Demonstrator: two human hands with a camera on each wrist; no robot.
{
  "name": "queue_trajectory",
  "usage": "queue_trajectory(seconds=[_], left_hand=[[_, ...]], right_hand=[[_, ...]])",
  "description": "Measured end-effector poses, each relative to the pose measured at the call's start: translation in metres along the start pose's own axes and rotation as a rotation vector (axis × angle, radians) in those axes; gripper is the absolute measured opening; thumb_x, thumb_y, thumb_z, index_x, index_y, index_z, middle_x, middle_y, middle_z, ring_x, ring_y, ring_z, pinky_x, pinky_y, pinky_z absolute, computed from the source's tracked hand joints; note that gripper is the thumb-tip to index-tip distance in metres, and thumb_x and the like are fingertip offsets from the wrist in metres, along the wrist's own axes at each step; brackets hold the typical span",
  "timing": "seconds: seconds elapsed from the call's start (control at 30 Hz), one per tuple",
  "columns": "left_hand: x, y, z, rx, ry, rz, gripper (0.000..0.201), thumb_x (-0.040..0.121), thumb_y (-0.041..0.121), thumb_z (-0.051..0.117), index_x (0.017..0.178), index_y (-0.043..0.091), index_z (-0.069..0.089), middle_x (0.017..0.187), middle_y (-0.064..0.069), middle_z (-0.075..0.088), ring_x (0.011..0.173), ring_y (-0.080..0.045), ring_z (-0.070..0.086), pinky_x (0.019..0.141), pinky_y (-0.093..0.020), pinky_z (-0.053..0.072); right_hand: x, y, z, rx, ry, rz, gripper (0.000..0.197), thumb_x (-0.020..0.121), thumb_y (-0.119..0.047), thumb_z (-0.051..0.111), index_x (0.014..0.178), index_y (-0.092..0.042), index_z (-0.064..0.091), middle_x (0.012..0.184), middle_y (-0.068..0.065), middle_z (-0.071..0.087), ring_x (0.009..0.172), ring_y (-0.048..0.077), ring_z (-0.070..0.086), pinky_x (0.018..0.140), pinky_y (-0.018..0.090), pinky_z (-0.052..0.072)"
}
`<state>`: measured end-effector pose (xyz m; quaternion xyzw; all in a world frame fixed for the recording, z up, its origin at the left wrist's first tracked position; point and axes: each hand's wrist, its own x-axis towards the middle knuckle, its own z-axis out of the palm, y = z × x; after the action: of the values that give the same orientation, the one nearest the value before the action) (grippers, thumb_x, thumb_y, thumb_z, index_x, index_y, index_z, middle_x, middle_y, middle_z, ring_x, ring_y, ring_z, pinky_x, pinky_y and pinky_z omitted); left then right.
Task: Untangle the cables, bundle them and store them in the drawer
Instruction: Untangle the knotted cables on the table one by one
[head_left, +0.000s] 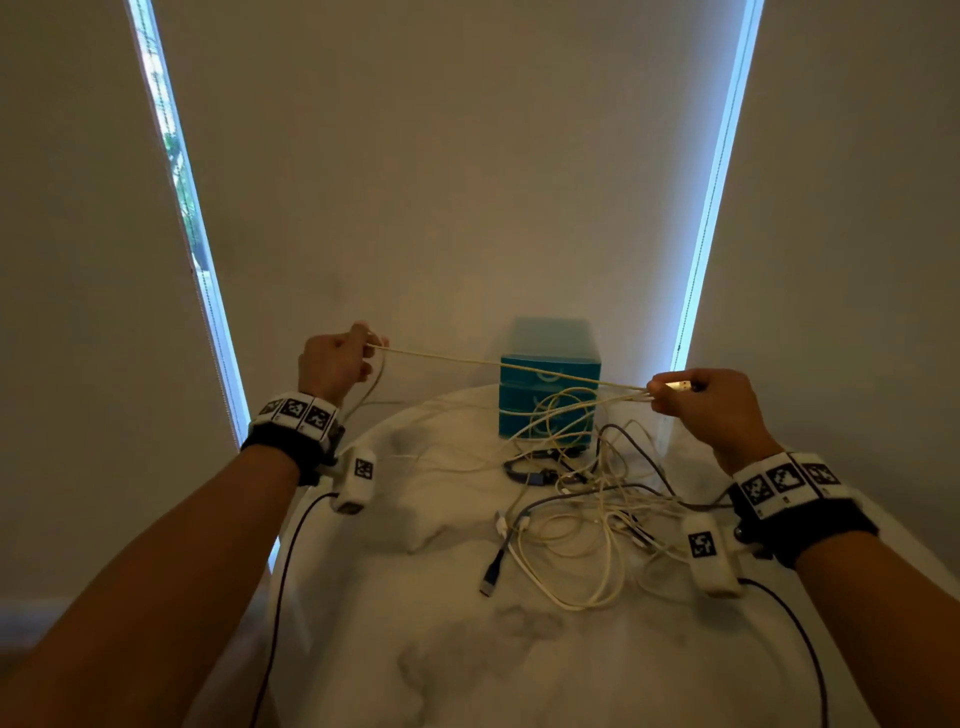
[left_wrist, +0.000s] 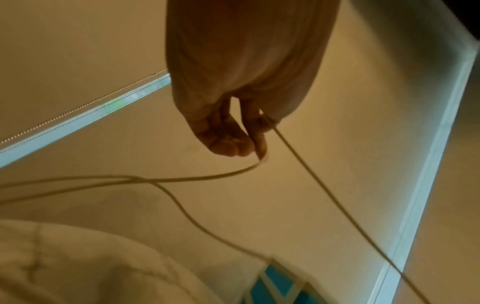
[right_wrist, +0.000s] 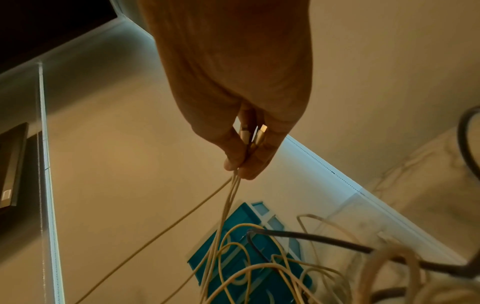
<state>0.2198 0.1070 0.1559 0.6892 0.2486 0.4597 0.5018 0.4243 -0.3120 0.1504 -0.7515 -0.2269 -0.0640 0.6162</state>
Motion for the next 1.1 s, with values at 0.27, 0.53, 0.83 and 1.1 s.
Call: queue_trajectory(seconds=[0.27, 0.53, 0.83, 1.1], left_hand=[[-0.002, -0.002, -0.004, 0.009, 0.076, 0.058, 0.033, 0.101, 0.027, 0.065, 0.134, 0.027, 0.066, 0.11, 0.0, 0.075, 0.115, -0.024, 0.07, 0.105, -0.042, 0.055], [0.0, -0.041, -0.046, 1.244, -0.127, 0.257, 0.061, 0.105, 0.061, 0.043, 0.161, 0.059, 0.018, 0.173, 0.008, 0.028, 0.158, -0.026, 0.021, 0.125, -0.06, 0.011], [0.005, -0.029, -0.033, 1.219, -0.458, 0.012, 0.022, 0.097, 0.033, 0.064, 0.111, 0.016, 0.068, 0.128, -0.01, 0.069, 0.111, -0.033, 0.064, 0.096, -0.043, 0.052], [-0.098, 0.104, 0.095, 0.387, -0.907, 0.429, 0.08, 0.086, 0.07, 0.076, 0.152, 0.038, 0.045, 0.143, 0.013, 0.063, 0.129, -0.002, 0.061, 0.11, -0.028, 0.047]], right_hand=[[-0.005, 0.002, -0.005, -0.012, -0.025, 0.03, 0.009, 0.087, -0.012, 0.088, 0.09, -0.02, 0.084, 0.084, 0.012, 0.082, 0.084, 0.028, 0.082, 0.099, 0.049, 0.062], [-0.003, -0.031, -0.002, 0.088, 0.085, -0.112, 0.01, 0.088, -0.016, 0.087, 0.09, -0.026, 0.084, 0.083, 0.005, 0.082, 0.078, 0.018, 0.081, 0.093, 0.042, 0.065], [-0.013, -0.052, 0.011, 0.052, -0.069, -0.143, 0.017, 0.088, -0.01, 0.087, 0.104, -0.009, 0.084, 0.093, 0.011, 0.082, 0.087, 0.028, 0.081, 0.089, 0.04, 0.066], [-0.033, -0.114, 0.046, 0.055, -0.271, -0.286, 0.017, 0.088, -0.022, 0.088, 0.105, -0.019, 0.084, 0.099, -0.001, 0.082, 0.089, 0.009, 0.079, 0.08, 0.022, 0.064]])
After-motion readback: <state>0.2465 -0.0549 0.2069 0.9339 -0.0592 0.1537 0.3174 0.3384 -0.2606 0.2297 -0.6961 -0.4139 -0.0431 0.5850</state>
